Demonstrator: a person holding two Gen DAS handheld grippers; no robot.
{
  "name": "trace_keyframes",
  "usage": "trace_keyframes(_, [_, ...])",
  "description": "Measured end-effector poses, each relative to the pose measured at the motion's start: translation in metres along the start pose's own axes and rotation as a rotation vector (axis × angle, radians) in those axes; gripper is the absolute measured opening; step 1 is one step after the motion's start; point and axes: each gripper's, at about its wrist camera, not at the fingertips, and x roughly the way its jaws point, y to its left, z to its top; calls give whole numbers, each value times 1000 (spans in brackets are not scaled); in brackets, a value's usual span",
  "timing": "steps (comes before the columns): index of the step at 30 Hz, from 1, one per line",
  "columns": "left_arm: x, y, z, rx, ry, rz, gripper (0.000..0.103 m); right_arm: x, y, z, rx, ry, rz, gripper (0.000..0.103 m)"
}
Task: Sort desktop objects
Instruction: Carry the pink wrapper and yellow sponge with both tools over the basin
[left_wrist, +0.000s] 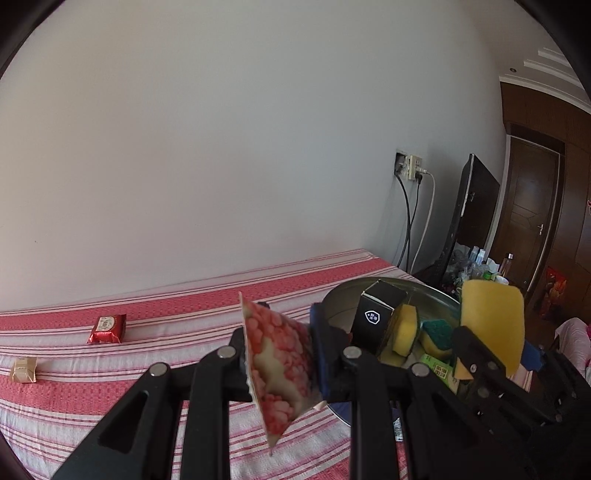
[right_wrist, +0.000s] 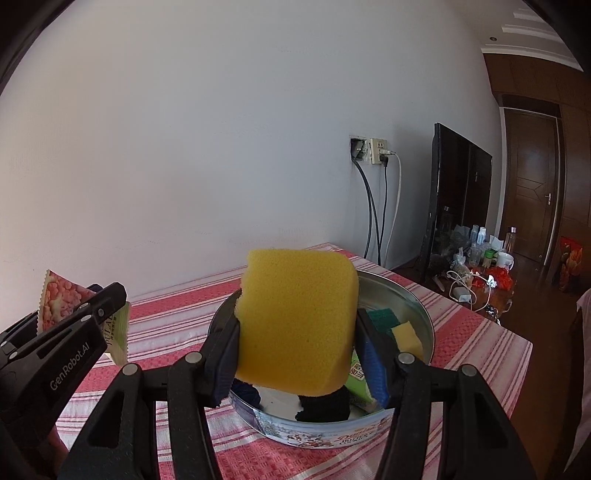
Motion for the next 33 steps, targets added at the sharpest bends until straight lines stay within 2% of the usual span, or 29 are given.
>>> trace_keyframes(23, [31, -41, 9, 30, 17, -55, 21, 21, -37, 7, 57, 21, -81, 60])
trace_keyframes(33, [43, -50, 5, 36, 35, -53, 21, 29, -44, 7, 57, 33, -97, 60])
